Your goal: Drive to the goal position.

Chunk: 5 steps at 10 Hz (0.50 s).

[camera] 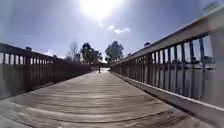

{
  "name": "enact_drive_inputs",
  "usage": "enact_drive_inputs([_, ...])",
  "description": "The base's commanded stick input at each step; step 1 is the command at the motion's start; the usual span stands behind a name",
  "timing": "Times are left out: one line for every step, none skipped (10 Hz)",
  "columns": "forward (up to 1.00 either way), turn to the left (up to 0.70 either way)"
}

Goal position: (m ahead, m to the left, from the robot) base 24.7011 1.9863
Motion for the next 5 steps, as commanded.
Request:
enact_drive_inputs([0.7, 0.0])
enact_drive_inputs([0.7, 0.0])
enact_drive_inputs([0.7, 0.0])
enact_drive_inputs([0.7, 0.0])
enact_drive_inputs([0.7, 0.0])
